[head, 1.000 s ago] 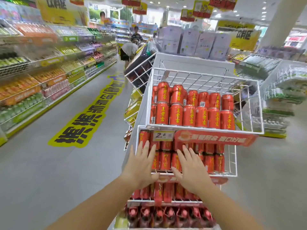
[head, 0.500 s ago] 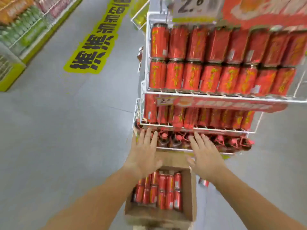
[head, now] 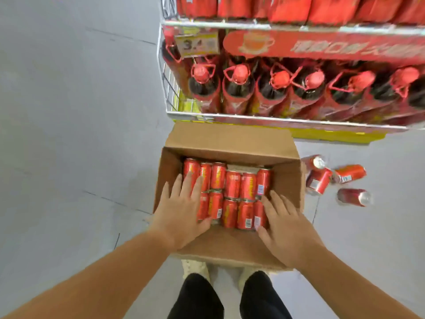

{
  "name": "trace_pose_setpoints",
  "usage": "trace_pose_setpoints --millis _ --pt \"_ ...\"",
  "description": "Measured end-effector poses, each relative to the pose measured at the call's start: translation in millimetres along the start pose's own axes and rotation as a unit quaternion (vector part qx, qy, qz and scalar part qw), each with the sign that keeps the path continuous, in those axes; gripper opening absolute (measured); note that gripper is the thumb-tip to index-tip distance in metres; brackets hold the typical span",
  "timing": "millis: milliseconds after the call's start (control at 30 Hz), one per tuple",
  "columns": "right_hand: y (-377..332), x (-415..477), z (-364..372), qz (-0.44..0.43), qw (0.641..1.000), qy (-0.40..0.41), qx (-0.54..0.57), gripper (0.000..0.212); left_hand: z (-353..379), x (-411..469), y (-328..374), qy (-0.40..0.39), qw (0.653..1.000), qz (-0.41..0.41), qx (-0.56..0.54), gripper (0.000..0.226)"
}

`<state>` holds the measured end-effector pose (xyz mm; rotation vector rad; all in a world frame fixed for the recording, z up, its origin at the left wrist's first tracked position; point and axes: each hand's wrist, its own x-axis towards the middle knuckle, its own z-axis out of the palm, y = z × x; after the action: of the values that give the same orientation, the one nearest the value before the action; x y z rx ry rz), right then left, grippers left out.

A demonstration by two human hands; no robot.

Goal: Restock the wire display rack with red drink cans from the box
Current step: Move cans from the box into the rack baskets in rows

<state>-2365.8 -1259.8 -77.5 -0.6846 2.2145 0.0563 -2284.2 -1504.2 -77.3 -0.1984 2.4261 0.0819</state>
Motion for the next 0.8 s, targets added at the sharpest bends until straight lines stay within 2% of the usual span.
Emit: trace_pose_setpoints --millis 133,267,433,600,700,800 --pt "2.0 41.9 58.9 -0.005 1.000 -0.001 0.009 0.073 68.4 29.4 -7.1 -0.041 0.999 -0.012 -0.019 0.094" --pt "8.4 81.8 102.1 -0.007 0.999 -0.035 -0.009 0.075 123.6 58.6 -16.4 -0.069 0.987 -0.066 -0.126 0.099" --pt "3.1 125.1 126.7 -0.009 0.999 -0.050 -0.015 0.075 155.1 90.3 -18.8 -0.094 0.915 -0.213 -0.330 0.103" --pt "-35.0 178.7 124.9 -0.030 0.999 -0.038 0.020 0.076 180.8 107.9 -21.9 -0.105 0.856 -0.296 -0.411 0.104" --pt "-65.3 214.0 116.9 -0.056 0.997 -0.027 0.034 0.076 195.7 113.4 -25.8 -0.111 0.836 -0.320 -0.432 0.093" --pt "-94.1 245.6 113.0 -0.047 0.994 -0.016 0.094 0.077 203.9 116.1 -27.6 -0.111 0.843 -0.323 -0.416 0.086"
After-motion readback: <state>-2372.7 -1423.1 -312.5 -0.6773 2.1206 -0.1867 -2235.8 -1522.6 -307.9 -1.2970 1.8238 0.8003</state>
